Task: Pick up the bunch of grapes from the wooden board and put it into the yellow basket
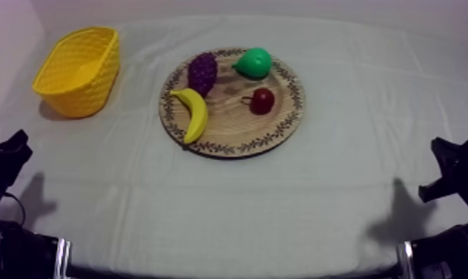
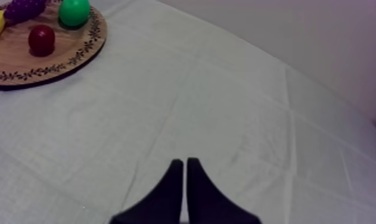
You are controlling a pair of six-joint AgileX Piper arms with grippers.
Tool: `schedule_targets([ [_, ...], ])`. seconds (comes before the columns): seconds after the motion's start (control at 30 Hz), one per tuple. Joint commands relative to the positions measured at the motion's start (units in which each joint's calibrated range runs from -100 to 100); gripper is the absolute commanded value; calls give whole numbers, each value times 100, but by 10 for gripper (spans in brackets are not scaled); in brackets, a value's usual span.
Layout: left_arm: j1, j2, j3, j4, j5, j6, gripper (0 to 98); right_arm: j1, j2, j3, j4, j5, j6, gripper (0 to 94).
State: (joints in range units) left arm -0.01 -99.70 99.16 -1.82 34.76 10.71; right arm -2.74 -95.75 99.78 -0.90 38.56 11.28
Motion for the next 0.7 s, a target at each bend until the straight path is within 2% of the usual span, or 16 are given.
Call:
schedule_targets([
  [0.0, -2, -4, 6, -2, 0, 1, 0, -1, 0, 0, -1, -1, -3, 3],
  [0.3, 55, -4, 6, -2, 0, -3, 0, -1, 0, 0, -1, -1, -4, 3],
  [0.67, 511, -29, -38, -8, 6, 20, 0, -1, 0, 0, -1, -1, -7, 3],
])
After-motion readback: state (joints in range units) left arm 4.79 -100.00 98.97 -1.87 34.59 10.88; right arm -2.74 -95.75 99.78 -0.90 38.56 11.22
